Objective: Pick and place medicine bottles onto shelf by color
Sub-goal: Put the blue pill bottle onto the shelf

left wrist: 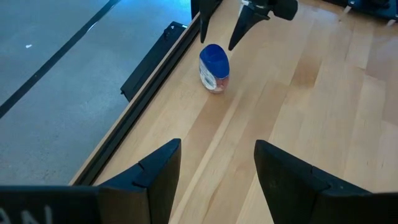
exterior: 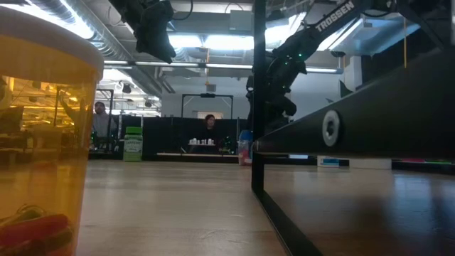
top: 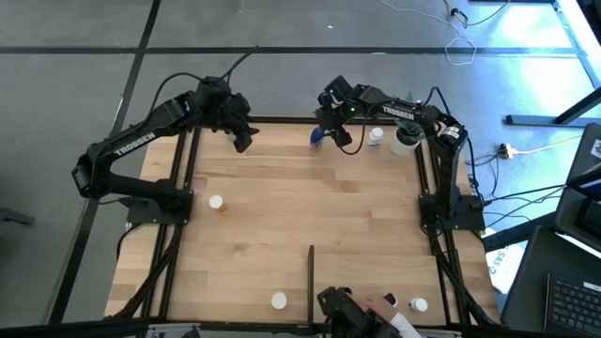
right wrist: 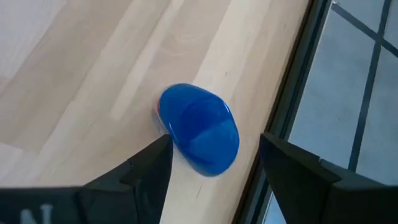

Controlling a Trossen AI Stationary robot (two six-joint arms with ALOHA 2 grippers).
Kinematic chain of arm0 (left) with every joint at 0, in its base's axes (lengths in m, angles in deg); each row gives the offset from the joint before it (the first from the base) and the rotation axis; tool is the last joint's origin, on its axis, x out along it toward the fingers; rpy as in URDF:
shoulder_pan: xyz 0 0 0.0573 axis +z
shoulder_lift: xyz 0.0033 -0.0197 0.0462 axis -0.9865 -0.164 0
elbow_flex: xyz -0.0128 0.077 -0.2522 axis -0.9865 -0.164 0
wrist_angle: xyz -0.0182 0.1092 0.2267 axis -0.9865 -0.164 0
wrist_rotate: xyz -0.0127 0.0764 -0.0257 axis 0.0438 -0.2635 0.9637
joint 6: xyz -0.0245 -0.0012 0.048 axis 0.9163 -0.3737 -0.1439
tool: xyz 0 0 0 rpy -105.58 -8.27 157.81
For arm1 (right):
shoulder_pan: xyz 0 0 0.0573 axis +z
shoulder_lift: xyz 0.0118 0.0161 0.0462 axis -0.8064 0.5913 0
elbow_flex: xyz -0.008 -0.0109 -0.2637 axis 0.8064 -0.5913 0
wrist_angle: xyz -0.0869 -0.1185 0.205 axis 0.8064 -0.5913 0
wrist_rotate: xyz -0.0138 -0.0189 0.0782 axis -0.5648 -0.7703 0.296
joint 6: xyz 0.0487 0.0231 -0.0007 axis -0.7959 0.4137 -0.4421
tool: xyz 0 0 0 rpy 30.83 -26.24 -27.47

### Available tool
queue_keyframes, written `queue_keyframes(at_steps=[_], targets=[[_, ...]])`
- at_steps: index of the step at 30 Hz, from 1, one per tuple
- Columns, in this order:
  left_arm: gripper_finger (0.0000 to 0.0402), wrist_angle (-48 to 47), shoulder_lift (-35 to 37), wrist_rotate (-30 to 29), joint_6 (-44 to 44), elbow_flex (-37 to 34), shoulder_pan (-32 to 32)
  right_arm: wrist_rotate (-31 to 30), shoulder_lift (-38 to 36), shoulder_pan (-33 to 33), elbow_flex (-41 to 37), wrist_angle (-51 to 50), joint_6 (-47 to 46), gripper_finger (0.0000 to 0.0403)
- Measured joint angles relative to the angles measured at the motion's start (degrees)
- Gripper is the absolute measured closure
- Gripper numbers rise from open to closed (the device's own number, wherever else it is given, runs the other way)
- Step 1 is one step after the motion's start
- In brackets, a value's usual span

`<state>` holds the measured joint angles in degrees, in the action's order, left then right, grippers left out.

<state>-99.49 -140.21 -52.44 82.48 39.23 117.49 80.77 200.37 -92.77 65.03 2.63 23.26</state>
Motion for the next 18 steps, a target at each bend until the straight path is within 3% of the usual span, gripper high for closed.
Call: queue_keyframes(at_steps=[18], targets=[[0.0204,0.0,0.0,-0.02,0.0,0.0,0.02,-2.68,0.9,0.2,-0.02,-1.78,0.5,0.0161]])
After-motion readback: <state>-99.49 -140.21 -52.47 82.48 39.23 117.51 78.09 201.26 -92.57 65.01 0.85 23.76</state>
